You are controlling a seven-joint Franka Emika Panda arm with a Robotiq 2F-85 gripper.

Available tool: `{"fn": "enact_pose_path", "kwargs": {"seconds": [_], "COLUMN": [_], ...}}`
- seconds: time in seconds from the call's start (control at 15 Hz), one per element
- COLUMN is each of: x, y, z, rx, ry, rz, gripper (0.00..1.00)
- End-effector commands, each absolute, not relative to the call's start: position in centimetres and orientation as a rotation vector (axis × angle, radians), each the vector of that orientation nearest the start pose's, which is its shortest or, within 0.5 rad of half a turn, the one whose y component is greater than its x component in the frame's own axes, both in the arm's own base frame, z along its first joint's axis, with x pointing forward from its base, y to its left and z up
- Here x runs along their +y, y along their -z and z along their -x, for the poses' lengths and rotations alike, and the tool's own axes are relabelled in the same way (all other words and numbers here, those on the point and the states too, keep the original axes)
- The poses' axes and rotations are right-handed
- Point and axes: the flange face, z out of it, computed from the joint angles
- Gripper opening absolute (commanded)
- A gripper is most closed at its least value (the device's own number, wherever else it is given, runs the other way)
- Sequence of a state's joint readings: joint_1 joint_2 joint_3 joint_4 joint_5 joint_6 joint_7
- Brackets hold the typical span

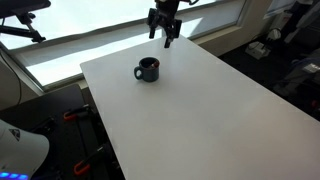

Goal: Remove the marker from the mug

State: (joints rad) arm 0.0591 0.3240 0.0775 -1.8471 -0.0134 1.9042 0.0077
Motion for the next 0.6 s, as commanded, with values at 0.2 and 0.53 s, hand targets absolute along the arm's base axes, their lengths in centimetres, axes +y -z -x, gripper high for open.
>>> {"fn": "enact_pose_path", "kwargs": {"seconds": [0.2, 0.53], "x": [7.9, 8.5], "y": [-33.3, -31.7], "z": [-59.6, -61.1], "rx": [-0.211, -0.239], "ry": [-0.419, -0.474], "rz": [3.112, 3.105], "gripper": [1.00, 1.00]}}
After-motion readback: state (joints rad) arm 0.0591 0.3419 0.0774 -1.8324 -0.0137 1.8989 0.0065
